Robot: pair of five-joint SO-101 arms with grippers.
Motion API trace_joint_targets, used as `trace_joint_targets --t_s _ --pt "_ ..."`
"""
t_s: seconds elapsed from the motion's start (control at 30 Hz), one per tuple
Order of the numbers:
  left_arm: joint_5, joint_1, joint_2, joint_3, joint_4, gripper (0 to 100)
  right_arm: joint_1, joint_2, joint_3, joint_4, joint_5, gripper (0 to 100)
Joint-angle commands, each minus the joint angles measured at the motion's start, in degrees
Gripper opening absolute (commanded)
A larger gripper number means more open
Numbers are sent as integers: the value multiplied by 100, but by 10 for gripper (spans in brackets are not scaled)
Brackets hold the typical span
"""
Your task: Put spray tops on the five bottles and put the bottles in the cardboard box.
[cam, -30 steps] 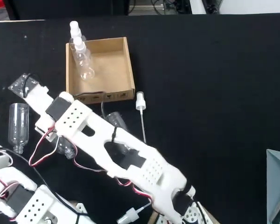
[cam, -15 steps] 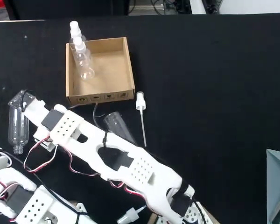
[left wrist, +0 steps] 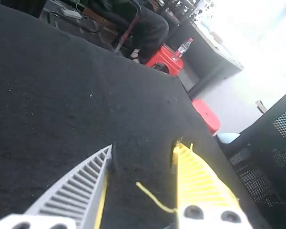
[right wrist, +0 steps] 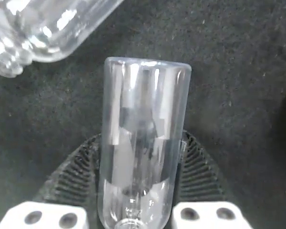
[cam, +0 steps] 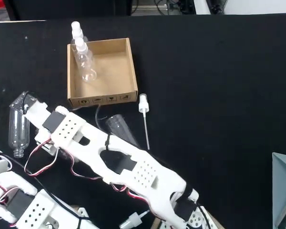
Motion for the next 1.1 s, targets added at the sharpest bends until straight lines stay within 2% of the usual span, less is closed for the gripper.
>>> trace_joint_targets --t_s 0.0,0.47,0.67,0.77,0.87,1.07 --pt "70 -4 -97 13 -53 184 378 -295 -646 589 -35 71" --pt "70 101 -97 22 -53 184 431 -338 -2062 2479 -35 70" --pt "70 224 -97 22 -53 184 422 -338 -2141 2514 -44 69" --pt "70 224 -97 22 -53 184 413 -435 -2193 2523 -44 11" --pt "70 233 -97 22 -53 184 440 -734 -2105 2523 -44 11" --pt "70 233 -97 31 -53 184 413 -1437 -1402 2523 -44 11"
